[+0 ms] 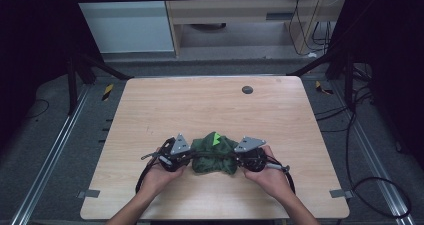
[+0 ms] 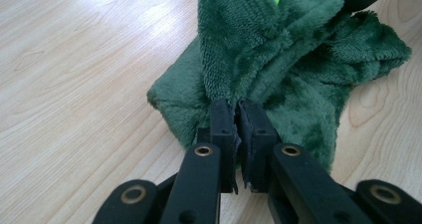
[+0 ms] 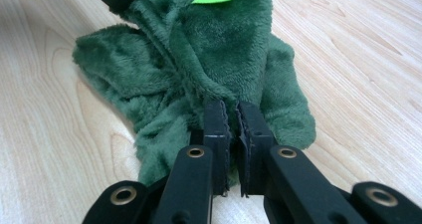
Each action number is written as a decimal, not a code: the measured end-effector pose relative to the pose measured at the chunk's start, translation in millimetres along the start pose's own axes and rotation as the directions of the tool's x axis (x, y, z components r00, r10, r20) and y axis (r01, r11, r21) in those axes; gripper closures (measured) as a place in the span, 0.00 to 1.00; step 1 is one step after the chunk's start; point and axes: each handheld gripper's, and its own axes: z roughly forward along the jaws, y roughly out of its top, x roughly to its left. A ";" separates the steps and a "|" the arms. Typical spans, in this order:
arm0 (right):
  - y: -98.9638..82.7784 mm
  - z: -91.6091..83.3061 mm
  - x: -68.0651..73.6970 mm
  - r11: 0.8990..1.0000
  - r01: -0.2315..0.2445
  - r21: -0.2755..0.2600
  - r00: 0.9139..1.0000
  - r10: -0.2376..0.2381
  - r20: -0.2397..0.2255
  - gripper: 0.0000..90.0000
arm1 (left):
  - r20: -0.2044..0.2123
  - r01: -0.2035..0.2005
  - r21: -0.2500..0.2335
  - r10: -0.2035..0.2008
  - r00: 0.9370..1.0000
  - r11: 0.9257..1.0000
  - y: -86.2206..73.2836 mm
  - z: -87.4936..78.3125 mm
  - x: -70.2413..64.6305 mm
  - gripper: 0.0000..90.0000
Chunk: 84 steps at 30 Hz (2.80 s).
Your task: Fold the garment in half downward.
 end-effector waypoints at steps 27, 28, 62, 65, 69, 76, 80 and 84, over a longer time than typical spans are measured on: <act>-10.5 -13.2 14.2 0.999 0.035 -0.006 0.999 -0.035 -0.003 0.90 | 0.014 0.024 -0.027 -0.024 1.000 0.999 -17.2 -7.0 -8.7 0.97; -11.1 -13.4 14.5 0.999 0.043 -0.009 0.999 -0.043 -0.005 0.90 | 0.013 0.024 -0.029 -0.023 1.000 0.999 -17.6 -7.4 -9.3 0.97; -32.4 -27.0 22.1 0.999 0.041 -0.004 0.999 -0.041 -0.010 0.80 | 0.032 0.047 -0.045 -0.046 0.998 0.998 -33.8 -19.6 -20.2 0.97; -34.3 -28.7 20.9 0.999 0.039 0.005 0.999 -0.039 -0.005 0.77 | 0.029 0.053 -0.044 -0.052 0.998 0.998 -35.2 -21.7 -19.5 0.94; -35.8 -31.9 17.0 1.000 0.024 0.013 1.000 -0.024 0.010 0.68 | 0.016 0.068 -0.043 -0.067 0.998 0.997 -36.3 -24.8 -16.9 0.89; -41.8 -35.0 4.5 0.997 -0.051 0.052 0.997 0.048 0.058 0.33 | -0.033 0.091 -0.009 -0.091 0.995 0.996 -35.1 -32.0 -8.4 0.54; -46.2 -36.2 -4.4 0.993 -0.091 0.073 0.992 0.084 0.089 0.20 | -0.049 0.108 0.016 -0.107 0.993 0.994 -33.8 -35.5 1.2 0.38; -49.8 -37.9 -15.0 0.987 -0.137 0.088 0.986 0.127 0.106 0.14 | -0.081 0.135 0.042 -0.131 0.988 0.990 -33.7 -37.3 12.1 0.24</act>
